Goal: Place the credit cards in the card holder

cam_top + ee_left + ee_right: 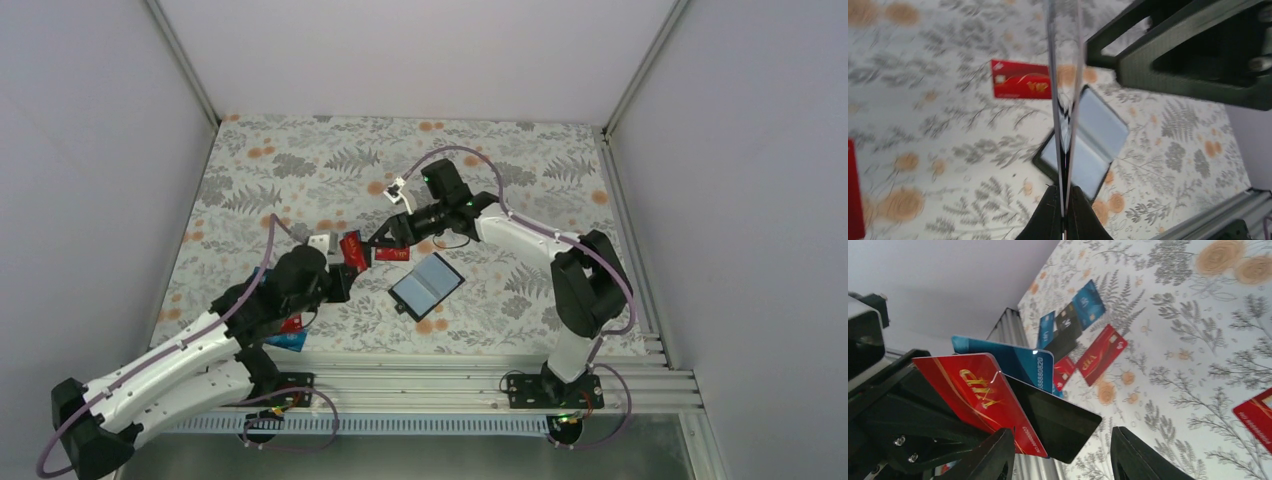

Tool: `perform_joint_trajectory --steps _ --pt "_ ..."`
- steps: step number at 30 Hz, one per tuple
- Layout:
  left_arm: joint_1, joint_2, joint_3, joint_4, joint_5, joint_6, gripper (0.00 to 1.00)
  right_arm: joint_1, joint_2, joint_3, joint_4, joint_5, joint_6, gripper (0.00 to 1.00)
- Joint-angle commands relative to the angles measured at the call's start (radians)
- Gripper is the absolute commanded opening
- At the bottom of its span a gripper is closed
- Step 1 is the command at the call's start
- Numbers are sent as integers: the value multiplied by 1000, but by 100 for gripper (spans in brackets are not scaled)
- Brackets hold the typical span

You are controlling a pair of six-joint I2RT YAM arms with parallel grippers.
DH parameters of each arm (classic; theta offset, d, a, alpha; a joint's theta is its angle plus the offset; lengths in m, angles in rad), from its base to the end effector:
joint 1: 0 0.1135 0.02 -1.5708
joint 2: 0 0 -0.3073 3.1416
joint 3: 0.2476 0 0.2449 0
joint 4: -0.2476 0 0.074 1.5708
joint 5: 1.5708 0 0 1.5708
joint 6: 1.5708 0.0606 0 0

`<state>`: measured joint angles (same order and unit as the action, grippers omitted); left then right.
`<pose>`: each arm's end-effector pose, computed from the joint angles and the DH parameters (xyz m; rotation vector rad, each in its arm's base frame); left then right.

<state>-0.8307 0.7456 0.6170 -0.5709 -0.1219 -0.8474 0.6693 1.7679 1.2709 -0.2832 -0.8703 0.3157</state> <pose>0.0999 -0.0984 0.2647 -0.0873 2.3748 -0.7258 0.2833 0.2832 0.2749 -0.8951 2.3189 1.4810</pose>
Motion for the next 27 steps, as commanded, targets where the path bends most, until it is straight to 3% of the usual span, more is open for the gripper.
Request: perform_joint_trajectory --steps 1,8,13,27 --pt "34 -1 49 119 104 208 2 -10 -48 -15 23 -153 -27 52" --pt "66 37 71 121 132 232 2 -11 -60 5 44 -224 -15 51" --pt "83 32 69 100 119 225 2 -16 -95 22 24 -132 -7 51" --pt "91 1 45 152 173 240 2 6 -94 46 76 -259 -18 52"
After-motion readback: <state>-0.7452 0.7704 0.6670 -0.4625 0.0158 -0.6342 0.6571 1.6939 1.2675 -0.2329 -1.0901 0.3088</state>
